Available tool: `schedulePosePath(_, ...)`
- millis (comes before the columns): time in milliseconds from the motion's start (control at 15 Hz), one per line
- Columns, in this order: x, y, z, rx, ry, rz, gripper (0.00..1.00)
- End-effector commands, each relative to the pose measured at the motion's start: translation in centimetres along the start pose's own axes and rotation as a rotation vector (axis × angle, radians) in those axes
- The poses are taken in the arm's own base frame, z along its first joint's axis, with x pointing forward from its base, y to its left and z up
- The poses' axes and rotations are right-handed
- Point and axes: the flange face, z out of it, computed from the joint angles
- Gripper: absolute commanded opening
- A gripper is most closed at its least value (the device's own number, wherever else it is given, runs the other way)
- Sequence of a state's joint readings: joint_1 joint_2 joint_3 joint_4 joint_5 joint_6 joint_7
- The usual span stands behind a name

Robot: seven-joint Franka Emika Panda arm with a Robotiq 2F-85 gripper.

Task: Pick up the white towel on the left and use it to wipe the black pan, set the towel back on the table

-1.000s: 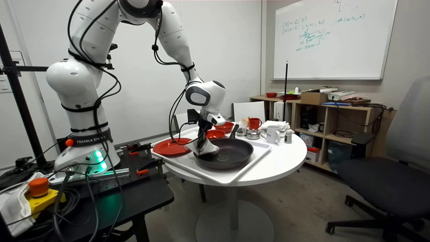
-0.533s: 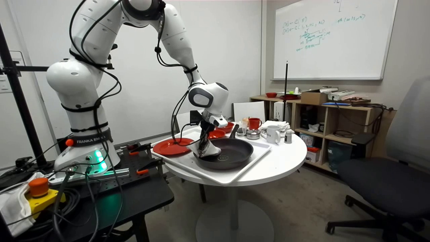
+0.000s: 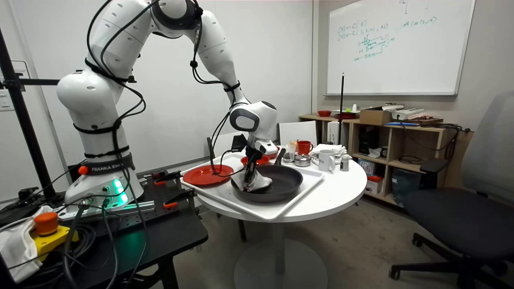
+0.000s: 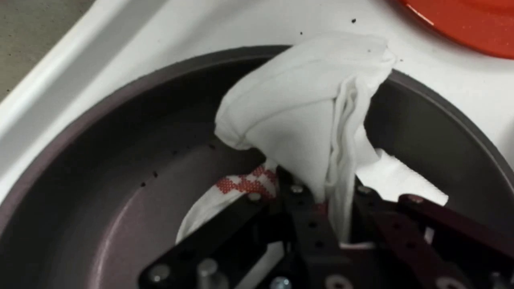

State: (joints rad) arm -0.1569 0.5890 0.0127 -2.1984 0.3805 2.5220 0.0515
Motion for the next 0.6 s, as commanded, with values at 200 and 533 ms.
schedulePosePath(200,1.70,-1.71,0.78,-0.089,0.141,0.089,0.04)
schedulePosePath(533,1.14,-1.26,0.61,-0.061,0.107,0.071,0.17)
